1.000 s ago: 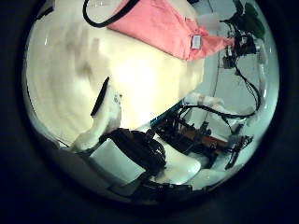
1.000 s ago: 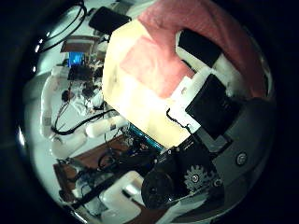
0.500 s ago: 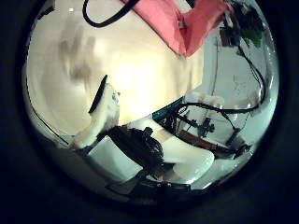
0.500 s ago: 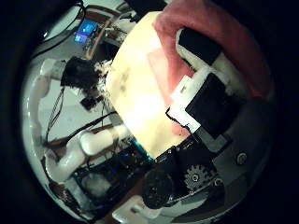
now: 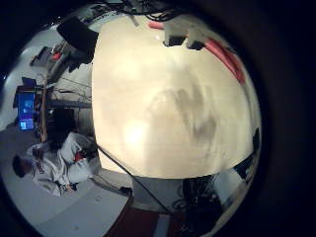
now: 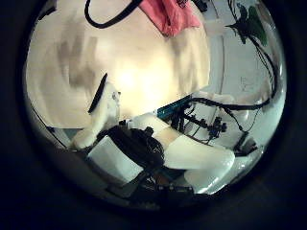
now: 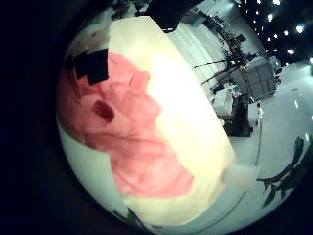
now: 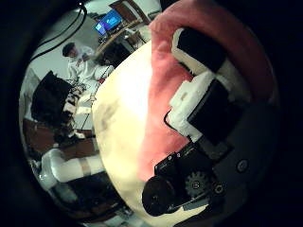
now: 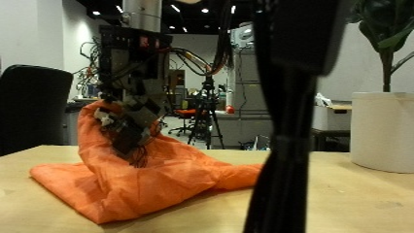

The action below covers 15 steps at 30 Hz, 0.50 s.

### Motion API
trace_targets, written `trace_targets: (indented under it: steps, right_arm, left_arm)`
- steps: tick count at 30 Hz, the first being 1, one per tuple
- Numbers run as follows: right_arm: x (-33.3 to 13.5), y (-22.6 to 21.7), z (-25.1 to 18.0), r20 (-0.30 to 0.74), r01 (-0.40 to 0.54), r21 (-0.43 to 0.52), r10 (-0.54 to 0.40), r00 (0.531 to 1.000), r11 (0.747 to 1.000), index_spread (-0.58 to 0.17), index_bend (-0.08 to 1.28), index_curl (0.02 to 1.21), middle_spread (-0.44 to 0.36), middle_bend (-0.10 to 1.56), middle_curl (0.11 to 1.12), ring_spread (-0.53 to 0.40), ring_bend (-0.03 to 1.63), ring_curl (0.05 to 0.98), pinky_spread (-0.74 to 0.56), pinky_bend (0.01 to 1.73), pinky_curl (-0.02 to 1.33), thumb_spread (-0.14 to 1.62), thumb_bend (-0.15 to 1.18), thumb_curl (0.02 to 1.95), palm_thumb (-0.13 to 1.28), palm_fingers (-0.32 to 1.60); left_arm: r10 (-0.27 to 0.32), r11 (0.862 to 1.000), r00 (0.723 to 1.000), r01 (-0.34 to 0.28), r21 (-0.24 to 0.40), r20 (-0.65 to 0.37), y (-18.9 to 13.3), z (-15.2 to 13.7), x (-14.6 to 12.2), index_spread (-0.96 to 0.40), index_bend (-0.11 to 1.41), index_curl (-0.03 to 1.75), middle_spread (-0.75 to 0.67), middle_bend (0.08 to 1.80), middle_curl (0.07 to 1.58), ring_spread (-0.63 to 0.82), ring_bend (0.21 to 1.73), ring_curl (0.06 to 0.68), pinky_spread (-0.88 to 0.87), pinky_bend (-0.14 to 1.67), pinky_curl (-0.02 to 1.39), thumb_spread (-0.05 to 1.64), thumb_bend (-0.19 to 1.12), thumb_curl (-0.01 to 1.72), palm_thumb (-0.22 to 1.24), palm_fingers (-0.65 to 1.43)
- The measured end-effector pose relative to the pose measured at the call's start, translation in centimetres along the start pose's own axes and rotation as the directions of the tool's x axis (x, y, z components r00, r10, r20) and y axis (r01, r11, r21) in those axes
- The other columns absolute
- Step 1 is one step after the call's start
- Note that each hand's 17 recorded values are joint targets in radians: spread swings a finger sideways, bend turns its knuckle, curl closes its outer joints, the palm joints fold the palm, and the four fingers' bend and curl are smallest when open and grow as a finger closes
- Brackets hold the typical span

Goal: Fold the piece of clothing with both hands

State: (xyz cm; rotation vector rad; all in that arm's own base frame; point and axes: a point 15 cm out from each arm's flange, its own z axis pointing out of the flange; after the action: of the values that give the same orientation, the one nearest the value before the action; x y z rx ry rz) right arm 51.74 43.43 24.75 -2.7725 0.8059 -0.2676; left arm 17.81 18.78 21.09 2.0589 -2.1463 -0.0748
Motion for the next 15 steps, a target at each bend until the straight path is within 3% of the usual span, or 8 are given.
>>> trace_targets:
  steps: [4, 5, 6, 7, 8, 11, 13, 15]
  right_arm:
    - [0.3, 0.0, -0.3, 0.005, 0.052, 0.006, -0.052, 0.999, 0.999, -0.300, 0.90, 0.80, -0.144, 1.12, 0.67, -0.249, 1.12, 0.644, -0.47, 0.95, 0.72, 1.39, 0.00, 0.58, 0.92, 1.11]
    - [0.8, 0.0, -0.8, 0.001, 0.063, 0.014, -0.063, 0.998, 0.998, -0.252, 1.12, 0.83, -0.222, 0.96, 0.67, -0.296, 1.07, 0.644, -0.51, 0.81, 0.70, 1.39, -0.01, 0.57, 0.92, 0.82]
    - [1.2, 0.0, -1.2, -0.001, 0.063, 0.019, -0.063, 0.998, 0.998, -0.205, 1.07, 0.85, -0.255, 0.91, 0.66, -0.347, 1.15, 0.677, -0.52, 0.79, 0.72, 1.38, -0.01, 0.57, 0.92, 0.65]
    - [1.4, -0.1, -1.6, -0.003, 0.062, 0.025, -0.062, 0.998, 0.998, -0.215, 1.00, 0.84, -0.265, 1.04, 0.70, -0.374, 1.14, 0.654, -0.52, 0.73, 0.69, 1.37, -0.01, 0.57, 0.92, 0.69]
    - [1.4, -0.2, -2.0, -0.005, 0.063, 0.031, -0.063, 0.998, 0.998, -0.240, 0.86, 0.81, -0.248, 0.98, 0.69, -0.365, 1.25, 0.666, -0.52, 0.73, 0.68, 1.37, -0.01, 0.56, 0.92, 0.62]
    - [1.7, -0.4, -2.9, -0.008, 0.068, 0.043, -0.068, 0.998, 0.997, -0.264, 0.60, 0.77, -0.225, 0.92, 0.69, -0.292, 1.20, 0.681, -0.49, 0.80, 0.70, 1.33, -0.03, 0.55, 0.87, 0.21]
    - [1.7, -0.4, -3.2, -0.010, 0.077, 0.046, -0.077, 0.997, 0.996, -0.297, 0.45, 0.67, -0.157, 0.76, 0.62, -0.249, 1.04, 0.634, -0.28, 0.85, 0.72, 1.28, -0.05, 0.54, 0.79, -0.08]
    - [1.3, -0.3, -3.3, -0.007, 0.089, 0.040, -0.088, 0.996, 0.995, -0.344, 0.34, 0.55, -0.061, 0.55, 0.52, -0.105, 0.83, 0.529, -0.06, 0.87, 0.68, 1.24, -0.04, 0.52, 0.72, -0.14]
  left_arm:
    - [0.001, 1.000, 1.000, -0.001, 0.006, 0.006, 0.1, 0.0, 0.1, 0.00, 0.16, 0.30, 0.05, 0.21, 0.36, 0.28, 0.47, 0.212, 0.26, 0.31, 0.31, 1.24, -0.01, 0.35, 0.65, 0.17]
    - [0.002, 1.000, 1.000, -0.002, 0.006, 0.005, 0.1, 0.0, 0.2, 0.00, 0.16, 0.30, 0.05, 0.21, 0.36, 0.28, 0.47, 0.212, 0.26, 0.31, 0.31, 1.24, -0.01, 0.35, 0.65, 0.17]
    - [0.004, 1.000, 1.000, -0.004, 0.007, 0.006, 0.0, 0.0, 0.2, 0.00, 0.16, 0.30, 0.05, 0.22, 0.36, 0.27, 0.47, 0.212, 0.26, 0.30, 0.31, 1.24, -0.01, 0.35, 0.65, 0.17]
    - [0.007, 1.000, 1.000, -0.008, 0.008, 0.007, -0.1, 0.0, 0.3, 0.00, 0.16, 0.30, 0.05, 0.22, 0.36, 0.27, 0.47, 0.212, 0.26, 0.31, 0.31, 1.24, -0.01, 0.35, 0.66, 0.17]
    - [0.011, 1.000, 1.000, -0.011, 0.007, 0.007, -0.2, 0.0, 0.4, 0.00, 0.16, 0.29, 0.04, 0.22, 0.36, 0.27, 0.47, 0.212, 0.26, 0.31, 0.31, 1.24, -0.01, 0.35, 0.66, 0.17]
    - [0.016, 1.000, 1.000, -0.016, 0.008, 0.010, -0.5, -0.1, 0.8, -0.01, 0.16, 0.30, 0.04, 0.22, 0.37, 0.27, 0.47, 0.210, 0.26, 0.30, 0.31, 1.24, -0.01, 0.36, 0.67, 0.18]
    - [0.020, 1.000, 1.000, -0.020, 0.006, 0.010, -0.6, -0.1, 1.1, -0.01, 0.16, 0.30, 0.03, 0.22, 0.37, 0.27, 0.47, 0.210, 0.26, 0.30, 0.31, 1.24, -0.01, 0.36, 0.67, 0.18]
    - [0.022, 1.000, 1.000, -0.022, 0.005, 0.014, -0.6, -0.2, 1.2, -0.01, 0.16, 0.30, 0.03, 0.22, 0.37, 0.27, 0.47, 0.209, 0.26, 0.30, 0.31, 1.23, -0.01, 0.37, 0.67, 0.18]
